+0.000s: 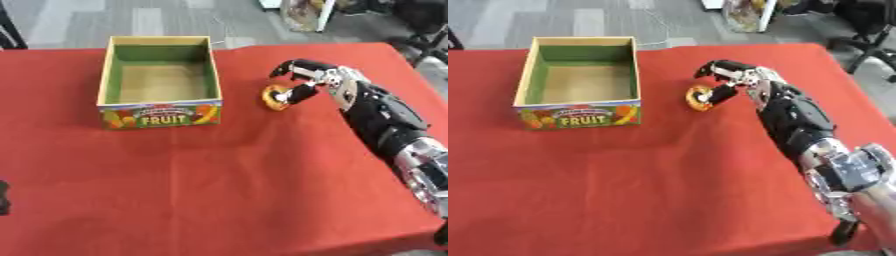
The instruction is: Pick up objects on the table and place them in the box.
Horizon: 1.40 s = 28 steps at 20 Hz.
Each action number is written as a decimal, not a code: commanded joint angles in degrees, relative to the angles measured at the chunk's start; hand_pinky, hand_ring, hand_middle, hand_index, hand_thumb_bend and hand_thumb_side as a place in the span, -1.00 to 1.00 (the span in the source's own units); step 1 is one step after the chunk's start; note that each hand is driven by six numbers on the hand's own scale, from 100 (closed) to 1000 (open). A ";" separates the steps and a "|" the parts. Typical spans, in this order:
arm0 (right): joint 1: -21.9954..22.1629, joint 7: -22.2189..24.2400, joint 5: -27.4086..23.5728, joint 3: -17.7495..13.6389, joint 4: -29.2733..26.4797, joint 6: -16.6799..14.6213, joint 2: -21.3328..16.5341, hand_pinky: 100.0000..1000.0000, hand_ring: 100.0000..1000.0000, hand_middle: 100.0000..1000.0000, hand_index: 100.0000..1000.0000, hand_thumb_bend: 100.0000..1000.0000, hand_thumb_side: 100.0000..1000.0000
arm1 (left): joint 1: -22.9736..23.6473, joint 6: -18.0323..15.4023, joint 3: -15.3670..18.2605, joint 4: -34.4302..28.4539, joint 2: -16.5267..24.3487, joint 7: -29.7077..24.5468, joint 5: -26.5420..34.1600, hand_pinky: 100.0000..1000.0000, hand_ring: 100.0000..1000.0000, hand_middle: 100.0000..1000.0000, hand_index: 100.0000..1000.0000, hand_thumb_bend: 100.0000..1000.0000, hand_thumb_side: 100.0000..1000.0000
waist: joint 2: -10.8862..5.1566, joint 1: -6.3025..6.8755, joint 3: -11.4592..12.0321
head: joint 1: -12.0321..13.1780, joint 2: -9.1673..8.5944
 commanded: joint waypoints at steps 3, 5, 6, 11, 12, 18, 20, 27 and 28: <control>-0.90 5.95 0.36 -0.17 -0.51 -0.58 -1.68 0.52 0.74 0.56 0.68 -0.14 -0.30 | -0.42 -0.05 0.18 -0.75 0.98 0.12 0.19 -0.10 -0.11 -0.01 -0.01 -0.60 -0.39 | -0.82 0.15 -0.12 | 0.22 0.25; -0.97 8.15 -0.20 -0.43 -1.27 -0.25 -1.81 0.51 0.73 0.55 0.67 -0.14 -0.31 | -0.45 -0.05 0.17 -0.76 0.97 0.11 0.20 -0.10 -0.11 -0.01 -0.01 -0.60 -0.39 | -0.84 0.13 -0.16 | 0.28 0.23; -0.99 9.17 -0.48 -0.54 -1.65 -0.04 -1.88 0.51 0.72 0.54 0.67 -0.14 -0.31 | -0.45 -0.04 0.18 -0.76 0.97 0.11 0.20 -0.10 -0.11 -0.01 -0.01 -0.60 -0.39 | -0.84 0.11 -0.18 | 0.29 0.21; -0.93 12.24 -1.34 -0.70 -3.06 0.93 -2.16 0.49 0.68 0.52 0.66 -0.14 -0.33 | -0.45 -0.04 0.22 -0.77 1.01 0.16 0.20 -0.10 -0.11 -0.01 -0.01 -0.60 -0.39 | -0.87 0.08 -0.22 | 0.36 0.23; -0.92 12.55 -1.31 -0.67 -3.19 1.06 -2.20 0.44 0.62 0.49 0.65 -0.14 -0.36 | -0.45 -0.04 0.21 -0.77 1.01 0.15 0.20 -0.10 -0.11 -0.01 -0.01 -0.60 -0.39 | -0.87 0.08 -0.24 | 0.37 0.23; -0.84 13.59 -0.04 -0.56 -3.86 1.40 -2.42 0.03 0.10 0.10 0.39 -0.28 -0.91 | -0.43 -0.05 0.24 -0.79 1.01 0.19 0.21 -0.10 -0.11 -0.01 -0.01 -0.60 -0.39 | -0.87 0.10 -0.34 | 0.43 0.24; -0.83 13.58 0.41 -0.58 -4.08 1.41 -2.44 -0.11 -0.06 -0.06 0.24 -0.40 -1.00 | -0.42 -0.05 0.24 -0.79 1.00 0.19 0.20 -0.10 -0.11 -0.01 -0.01 -0.60 -0.39 | -0.87 0.11 -0.37 | 0.41 0.26; -0.95 11.13 1.92 -0.85 -4.63 2.00 -2.38 -0.51 -0.54 -0.52 -0.32 -0.66 -1.00 | -0.36 -0.02 0.28 -0.78 0.96 0.22 0.15 -0.10 -0.11 -0.01 -0.01 -0.60 -0.39 | -0.84 0.09 -0.38 | 0.44 0.32; -0.96 10.47 2.06 -0.89 -4.79 2.05 -2.40 -0.56 -0.62 -0.60 -0.42 -0.69 -1.00 | -0.36 -0.02 0.28 -0.78 0.96 0.22 0.15 -0.09 -0.11 -0.01 -0.01 -0.60 -0.39 | -0.83 0.08 -0.38 | 0.43 0.32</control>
